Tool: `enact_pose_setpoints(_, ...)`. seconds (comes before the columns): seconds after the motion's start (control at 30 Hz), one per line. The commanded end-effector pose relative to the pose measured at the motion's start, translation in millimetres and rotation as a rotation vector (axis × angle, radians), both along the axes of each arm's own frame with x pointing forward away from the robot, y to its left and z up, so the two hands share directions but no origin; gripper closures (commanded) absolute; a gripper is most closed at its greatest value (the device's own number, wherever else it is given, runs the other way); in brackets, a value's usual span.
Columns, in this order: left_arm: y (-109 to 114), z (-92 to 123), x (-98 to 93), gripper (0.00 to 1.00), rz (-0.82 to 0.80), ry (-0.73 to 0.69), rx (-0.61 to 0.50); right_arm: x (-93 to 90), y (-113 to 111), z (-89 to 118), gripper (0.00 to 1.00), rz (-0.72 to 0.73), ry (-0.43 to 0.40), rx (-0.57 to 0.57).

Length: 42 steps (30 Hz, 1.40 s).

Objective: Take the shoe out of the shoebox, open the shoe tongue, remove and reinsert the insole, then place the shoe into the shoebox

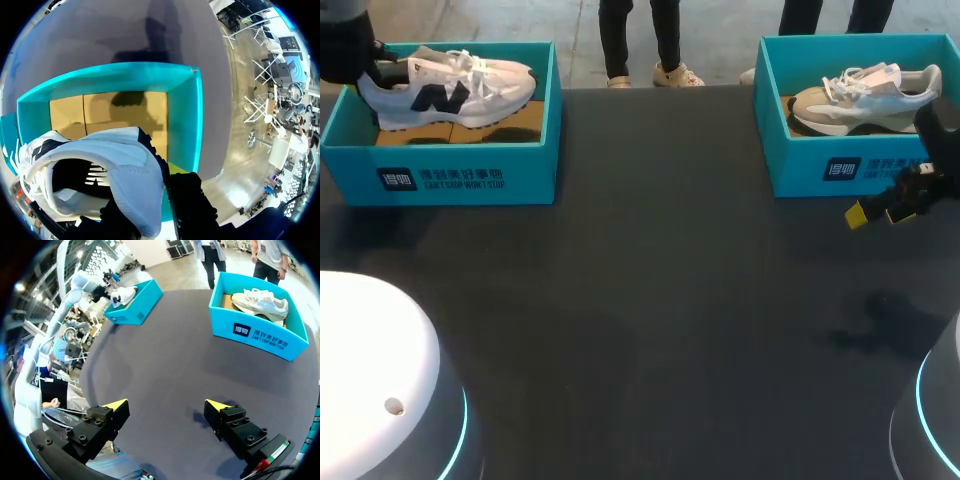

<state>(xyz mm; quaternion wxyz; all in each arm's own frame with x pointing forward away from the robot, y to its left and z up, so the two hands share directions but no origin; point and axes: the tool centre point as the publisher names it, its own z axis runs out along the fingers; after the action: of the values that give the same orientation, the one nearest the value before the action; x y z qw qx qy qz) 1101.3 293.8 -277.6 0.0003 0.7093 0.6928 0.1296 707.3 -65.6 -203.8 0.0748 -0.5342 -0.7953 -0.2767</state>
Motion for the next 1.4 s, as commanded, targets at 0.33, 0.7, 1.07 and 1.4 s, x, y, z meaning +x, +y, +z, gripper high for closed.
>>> enact_pose_setpoints(0.33, -4.5, -25.3, 6.9, 1.00, -0.012, -0.012, 0.010, -0.8, 0.2, -0.5, 0.00, -0.001, -0.001, -0.001)
enact_pose_setpoints(0.7, -3.5, -44.2, 5.3, 1.00, -0.019, -0.006, 0.000, -0.8, 0.2, -0.5, 0.00, -0.001, -0.001, -0.001)
enact_pose_setpoints(1.07, -0.8, -51.9, 0.3, 1.00, -0.012, 0.009, -0.008, -0.8, 0.2, -0.5, 0.00, -0.001, -0.001, -0.001)
enact_pose_setpoints(1.4, -0.8, -54.0, -9.9, 1.00, -0.013, 0.031, -0.025, -0.8, 0.2, -0.5, 0.00, -0.001, -0.001, -0.001)
